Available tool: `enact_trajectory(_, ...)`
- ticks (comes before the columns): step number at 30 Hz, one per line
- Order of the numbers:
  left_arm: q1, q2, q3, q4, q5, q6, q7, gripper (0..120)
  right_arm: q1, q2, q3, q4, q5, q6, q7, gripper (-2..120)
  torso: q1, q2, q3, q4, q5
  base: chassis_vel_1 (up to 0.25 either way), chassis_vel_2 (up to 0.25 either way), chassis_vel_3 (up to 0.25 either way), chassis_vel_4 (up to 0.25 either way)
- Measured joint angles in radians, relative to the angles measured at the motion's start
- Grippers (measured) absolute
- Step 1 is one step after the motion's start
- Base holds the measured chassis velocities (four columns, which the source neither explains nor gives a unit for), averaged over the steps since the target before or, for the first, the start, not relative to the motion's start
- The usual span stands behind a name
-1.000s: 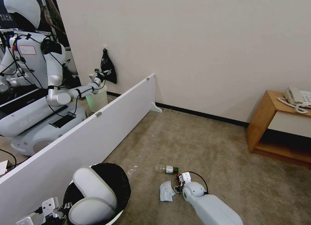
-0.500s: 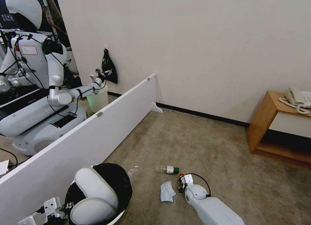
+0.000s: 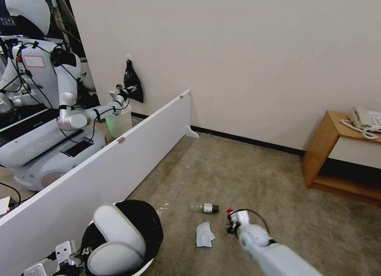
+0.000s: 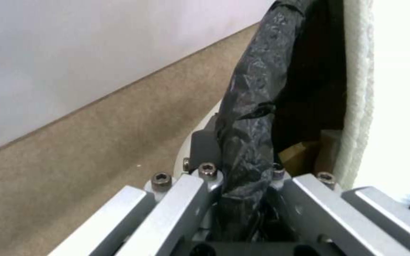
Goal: Pick up the trash bin and place the garbage on the floor into it.
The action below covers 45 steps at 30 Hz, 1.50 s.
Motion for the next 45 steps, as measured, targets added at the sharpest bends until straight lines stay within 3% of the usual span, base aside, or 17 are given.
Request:
enact_trajectory(3, -0.005, 0.008, 0.002, -0.006, -0.023, 0.007, -0.015, 2, 0.003, -0.046, 0.007, 0.091, 0.001, 0.039, 0.007, 26, 0.0, 0.0, 0.0, 0.0002, 0.0, 0.0, 0.0, 0.0, 0.0)
enact_trajectory(15, -0.012, 0.021, 0.004, -0.015, -0.056, 0.008, -0.033, 2, 0.018, -0.095, 0.022, 0.252, 0.025, 0.09, 0.01, 26, 0.0, 0.0, 0.0, 0.0003, 0.0001, 0.0, 0.0, 0.0, 0.0)
enact_trajectory(17, -0.017, 0.03, 0.004, -0.021, -0.072, 0.008, -0.04, 2, 0.033, -0.124, 0.029, 0.388, 0.072, 0.117, 0.007, 26, 0.0, 0.0, 0.0, 0.0004, -0.0002, 0.0, 0.0, 0.0, 0.0)
enact_trajectory(21, -0.019, 0.038, 0.006, -0.026, -0.081, 0.008, -0.042, 2, 0.066, -0.148, 0.019, 0.512, 0.134, 0.142, 0.005, 26, 0.0, 0.0, 0.0, 0.0004, -0.0005, 0.0, 0.0, 0.0, 0.0)
enact_trajectory(27, -0.017, 0.046, 0.017, -0.041, -0.088, 0.01, -0.043, 2, 0.24, -0.154, -0.118, 0.744, 0.328, 0.203, -0.006, 26, 0.0, 0.0, 0.0, 0.0005, -0.0004, 0.0, 0.0, 0.0, 0.0)
enact_trajectory(30, -0.016, 0.046, 0.019, -0.046, -0.086, 0.01, -0.043, 2, 0.306, -0.137, -0.177, 0.783, 0.408, 0.204, -0.007, 26, 0.0, 0.0, 0.0, 0.0005, -0.0003, 0.0, 0.0, 0.0, 0.0)
enact_trajectory(33, -0.01, 0.048, 0.02, -0.059, -0.083, 0.01, -0.042, 2, 0.449, -0.106, -0.332, 0.809, 0.495, 0.22, -0.054, 26, 0.0, 0.0, 0.0, 0.0004, -0.0003, 0.0, 0.0, 0.0, 0.0)
enact_trajectory(45, -0.011, 0.053, 0.016, -0.069, -0.082, 0.01, -0.039, 2, 0.598, -0.062, -0.599, 0.793, 0.489, 0.168, -0.043, 26, 0.0, 0.0, 0.0, 0.0003, -0.0002, 0.0, 0.0, 0.0, 0.0)
